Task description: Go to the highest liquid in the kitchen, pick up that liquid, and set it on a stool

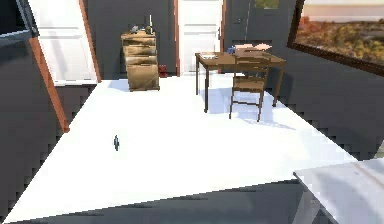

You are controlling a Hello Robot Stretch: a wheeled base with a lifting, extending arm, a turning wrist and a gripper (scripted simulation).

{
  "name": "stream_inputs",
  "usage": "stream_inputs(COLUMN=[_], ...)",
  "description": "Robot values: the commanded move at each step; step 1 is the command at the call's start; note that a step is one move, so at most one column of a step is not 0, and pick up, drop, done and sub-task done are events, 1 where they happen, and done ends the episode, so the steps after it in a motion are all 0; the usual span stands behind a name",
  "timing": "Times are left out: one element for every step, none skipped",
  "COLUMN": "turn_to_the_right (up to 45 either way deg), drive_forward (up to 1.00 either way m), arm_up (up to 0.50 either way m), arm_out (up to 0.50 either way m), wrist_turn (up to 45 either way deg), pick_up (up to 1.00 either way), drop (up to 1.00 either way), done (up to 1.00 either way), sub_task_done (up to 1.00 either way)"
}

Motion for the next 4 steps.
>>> stream_inputs(turn_to_the_right=[0.0,0.0,45.0,45.0], drive_forward=[0.00,0.00,0.00,0.00], arm_up=[0.00,0.00,0.00,0.00], arm_out=[0.00,-0.40,0.00,0.00], wrist_turn=[-42.0,0.0,0.0,0.0], pick_up=[0.00,0.00,0.00,0.00], drop=[0.00,0.00,0.00,0.00], done=[0.00,0.00,0.00,0.00], sub_task_done=[0.00,0.00,0.00,0.00])
